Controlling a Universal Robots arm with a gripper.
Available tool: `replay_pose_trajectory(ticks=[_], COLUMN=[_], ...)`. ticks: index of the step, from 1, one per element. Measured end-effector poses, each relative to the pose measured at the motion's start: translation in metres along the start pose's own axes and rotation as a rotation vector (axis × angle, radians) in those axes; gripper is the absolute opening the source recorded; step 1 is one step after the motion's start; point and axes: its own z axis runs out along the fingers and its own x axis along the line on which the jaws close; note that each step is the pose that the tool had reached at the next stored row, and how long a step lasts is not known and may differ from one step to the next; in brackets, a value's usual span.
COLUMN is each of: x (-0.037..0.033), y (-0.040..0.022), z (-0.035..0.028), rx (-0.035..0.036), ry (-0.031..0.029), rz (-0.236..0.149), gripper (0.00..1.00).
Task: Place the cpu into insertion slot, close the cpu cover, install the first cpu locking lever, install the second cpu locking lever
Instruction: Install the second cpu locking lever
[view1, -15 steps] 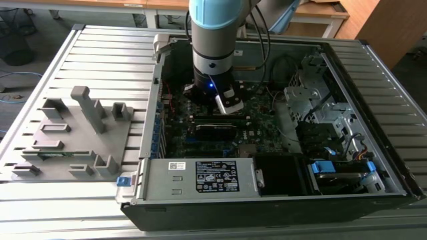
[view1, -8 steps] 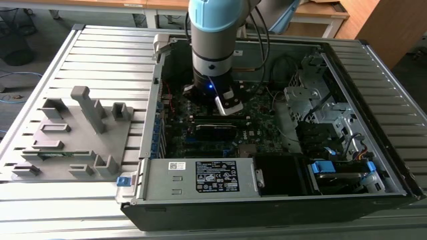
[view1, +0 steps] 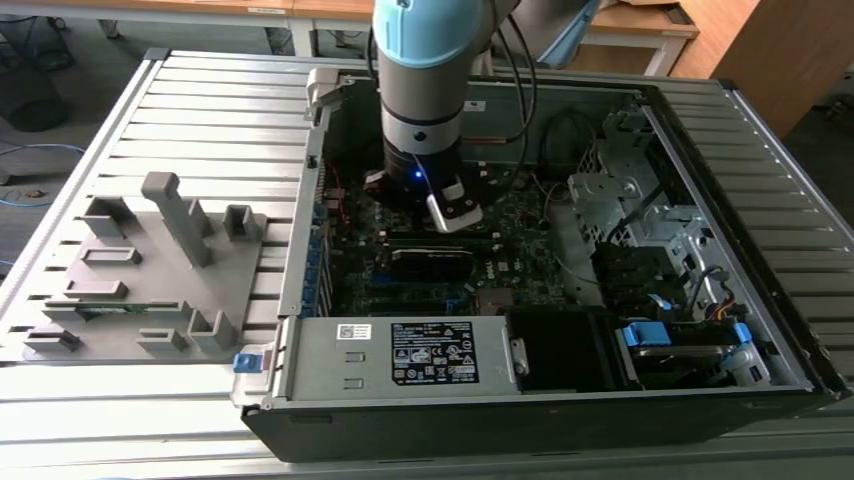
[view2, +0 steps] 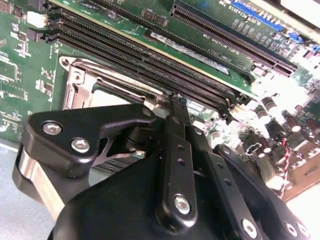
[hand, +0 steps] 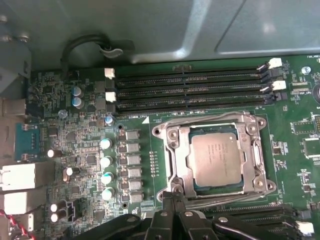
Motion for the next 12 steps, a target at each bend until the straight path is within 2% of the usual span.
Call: replay_pose_trajectory(ticks=[8, 12], x=[0.0016, 0.0014], y=[-0.0008, 0.0004], z=[0.0000, -0.0072], rx=[-0.0047, -0.0047], ry=[0.0003, 0.0002], rz=[0.000, 0.000], gripper=[0.10, 0.10])
